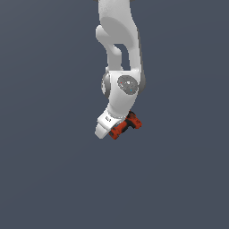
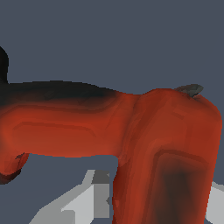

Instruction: Pick up the object and move it to a goal position.

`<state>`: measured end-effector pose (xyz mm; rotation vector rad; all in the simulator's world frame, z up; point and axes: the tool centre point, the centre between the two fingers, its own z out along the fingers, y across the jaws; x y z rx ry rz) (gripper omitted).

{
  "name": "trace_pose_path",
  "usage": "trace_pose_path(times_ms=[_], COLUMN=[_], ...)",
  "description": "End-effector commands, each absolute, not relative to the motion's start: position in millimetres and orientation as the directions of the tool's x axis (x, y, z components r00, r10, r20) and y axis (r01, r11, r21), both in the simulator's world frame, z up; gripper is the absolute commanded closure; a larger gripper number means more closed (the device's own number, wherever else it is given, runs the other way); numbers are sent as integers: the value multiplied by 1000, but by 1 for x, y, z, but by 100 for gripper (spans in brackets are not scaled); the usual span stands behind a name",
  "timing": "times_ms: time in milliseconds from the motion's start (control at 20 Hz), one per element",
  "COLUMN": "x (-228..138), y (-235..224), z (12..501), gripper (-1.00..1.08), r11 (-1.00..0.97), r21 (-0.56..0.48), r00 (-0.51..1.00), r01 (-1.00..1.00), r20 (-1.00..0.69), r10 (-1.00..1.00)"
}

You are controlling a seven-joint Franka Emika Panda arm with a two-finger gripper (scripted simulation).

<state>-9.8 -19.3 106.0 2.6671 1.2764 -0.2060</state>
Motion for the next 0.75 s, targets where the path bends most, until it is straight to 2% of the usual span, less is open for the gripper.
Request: trace_pose_path(times_ms=[0,350,700], x=[-8,-8,-6], y=[-12,3,6], z=[133,178,190], gripper=[108,108,108], r11=[-616,-615,-616], r21=[105,104,104], r00=[623,623,624], r01=[781,781,781], r20=[-196,-196,-196], r10=[757,758,757])
